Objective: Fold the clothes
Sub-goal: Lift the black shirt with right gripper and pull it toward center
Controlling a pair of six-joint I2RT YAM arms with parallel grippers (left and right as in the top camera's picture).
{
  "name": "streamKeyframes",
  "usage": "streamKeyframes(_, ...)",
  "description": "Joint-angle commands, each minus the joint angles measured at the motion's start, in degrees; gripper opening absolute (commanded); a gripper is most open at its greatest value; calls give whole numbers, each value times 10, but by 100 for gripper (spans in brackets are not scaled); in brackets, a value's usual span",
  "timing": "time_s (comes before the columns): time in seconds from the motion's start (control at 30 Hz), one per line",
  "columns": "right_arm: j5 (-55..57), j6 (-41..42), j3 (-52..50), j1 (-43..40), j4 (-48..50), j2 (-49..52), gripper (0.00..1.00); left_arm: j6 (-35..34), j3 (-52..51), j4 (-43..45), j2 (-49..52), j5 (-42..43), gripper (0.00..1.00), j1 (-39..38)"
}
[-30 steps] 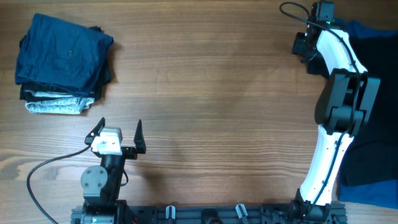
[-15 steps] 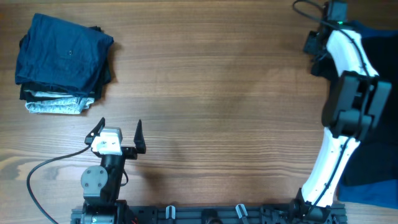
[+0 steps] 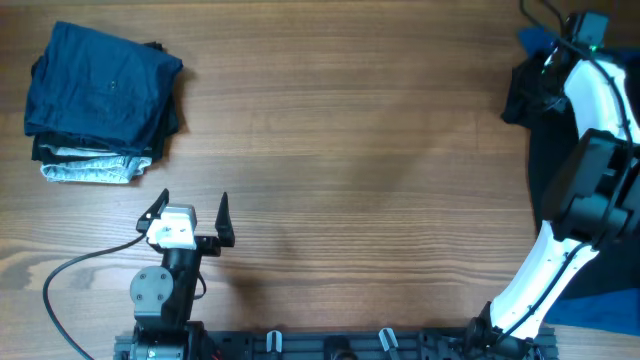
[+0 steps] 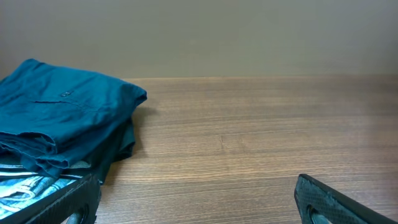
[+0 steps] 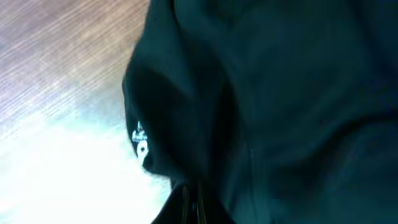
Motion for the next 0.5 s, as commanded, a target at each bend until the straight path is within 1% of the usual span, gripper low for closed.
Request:
streamKeyframes(0.0,-14,-26,-54,1,51,10,3,11,-5,0,-4,-4,100,2)
streamKeyframes(0.03,-16,-30,-56,1,56,10,4,11,-5,0,-4,-4,100,2)
streamKeyframes(0.07,-16,-31,-56,1,65,10,8,11,-5,0,-4,-4,100,2)
streamKeyframes(0.1,-16,-36,-50,1,70,8,23,11,-5,0,-4,-4,100,2)
streamKeyframes(0.13,-16,-40,-45,1,69,7,33,11,-5,0,-4,-4,100,2)
streamKeyframes(0.17,-25,-52,-35,1,63,0,52,11,-5,0,-4,-4,100,2)
streamKeyframes(0.2,-30,-52,-32,1,63,-6,59,11,-5,0,-4,-4,100,2)
streamKeyframes(0.23,-41,-52,-30,2,64,-14,61,11,-5,0,-4,-4,100,2)
streamKeyframes(0.4,-43,-65,-29,18,102,-24,61,11,-5,0,-4,-4,100,2)
streamKeyframes(0.47,-18,-65,-29,25,129,-24,62,11,-5,0,-4,-4,100,2)
